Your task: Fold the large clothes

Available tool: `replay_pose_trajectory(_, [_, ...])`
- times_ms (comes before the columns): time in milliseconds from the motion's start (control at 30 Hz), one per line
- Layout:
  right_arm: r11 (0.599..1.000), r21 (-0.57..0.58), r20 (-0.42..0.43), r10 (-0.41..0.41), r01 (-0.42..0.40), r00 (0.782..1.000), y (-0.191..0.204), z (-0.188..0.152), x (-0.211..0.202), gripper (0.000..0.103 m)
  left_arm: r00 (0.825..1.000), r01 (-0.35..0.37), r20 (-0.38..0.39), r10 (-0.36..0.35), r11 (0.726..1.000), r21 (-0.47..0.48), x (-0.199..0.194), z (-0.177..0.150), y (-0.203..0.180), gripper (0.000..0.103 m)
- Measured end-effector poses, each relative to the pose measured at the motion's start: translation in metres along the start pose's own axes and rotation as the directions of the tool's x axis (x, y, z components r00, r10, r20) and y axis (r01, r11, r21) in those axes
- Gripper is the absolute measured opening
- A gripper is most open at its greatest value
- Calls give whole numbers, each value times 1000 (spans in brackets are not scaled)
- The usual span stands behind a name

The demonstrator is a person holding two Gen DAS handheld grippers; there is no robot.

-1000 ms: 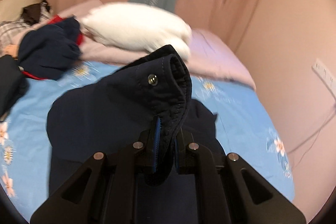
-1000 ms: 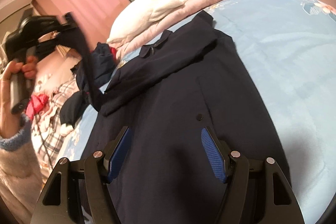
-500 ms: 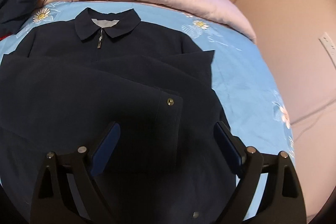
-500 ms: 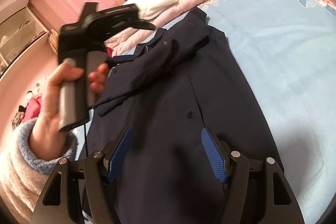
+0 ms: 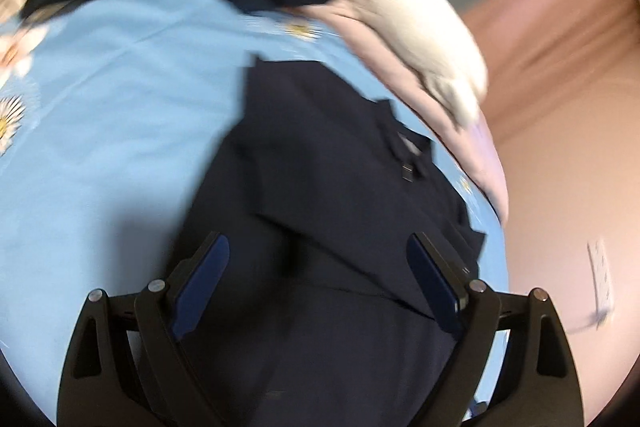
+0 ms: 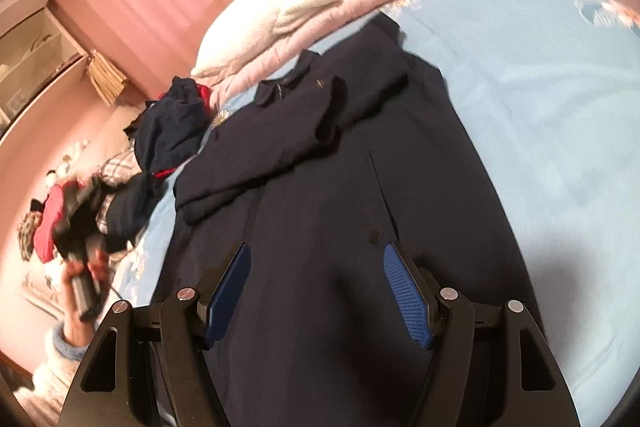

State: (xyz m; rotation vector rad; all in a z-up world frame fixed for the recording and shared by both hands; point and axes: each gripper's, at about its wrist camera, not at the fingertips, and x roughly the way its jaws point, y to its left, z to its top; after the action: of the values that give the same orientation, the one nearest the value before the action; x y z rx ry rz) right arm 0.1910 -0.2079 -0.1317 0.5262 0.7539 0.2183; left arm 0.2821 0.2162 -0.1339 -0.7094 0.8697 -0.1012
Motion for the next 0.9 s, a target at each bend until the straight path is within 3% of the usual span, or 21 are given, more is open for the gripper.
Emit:
replay_pose_trajectory(100, [1000, -13, -7, 15, -15, 1000, 12, 16, 10, 69, 999, 44, -26, -45, 998, -43, 11, 3, 16, 90])
replay_pose_trajectory(200, [999, -33, -32, 1, -2, 999, 27, 30, 28, 69, 988, 124, -81, -128, 991, -48, 37, 6, 6, 90])
replay_pose_trajectory(367, [994, -44, -32, 95, -96, 995, 49, 61, 65, 69, 966, 195, -157, -206, 977, -87, 91, 17, -10, 87])
replay_pose_trajectory(400, [993, -28, -38, 114, -115, 993, 50, 68, 78, 69, 966, 190, -157, -203, 977, -97, 98, 19, -9, 81])
replay_pose_trajectory(533, [986, 48, -47, 161, -159, 986, 42, 81, 119, 58, 989, 124, -65, -134, 983, -139, 115, 31, -4, 60])
replay_pose_trajectory(600, [994, 34, -78, 103, -101, 992, 38, 80, 141, 49, 995, 98, 0, -99, 985, -144, 106, 34, 6, 55])
replay_pose_trajectory(667, [1000, -7, -119, -13, 12, 993, 34, 74, 155, 40, 997, 58, 66, -49, 988, -142, 99, 39, 13, 54])
replay_pose_trajectory(733, [997, -26, -148, -70, 66, 986, 25, 66, 165, 25, 997, 40, 72, -29, 987, -158, 101, 43, 24, 42])
replay_pose_trajectory(767, [998, -23, -139, -64, 62, 988, 19, 62, 165, 19, 998, 25, 66, -14, 986, -167, 104, 44, 28, 40])
replay_pose_trajectory(867, [997, 71, -123, 32, -23, 992, 1, 60, 158, 19, 985, -102, 121, 124, 979, -178, 98, 48, 45, 44])
replay_pose_trajectory(900, [993, 106, -129, 59, -46, 990, -4, 60, 155, 19, 987, -87, 115, 112, 975, -203, 96, 48, 52, 46])
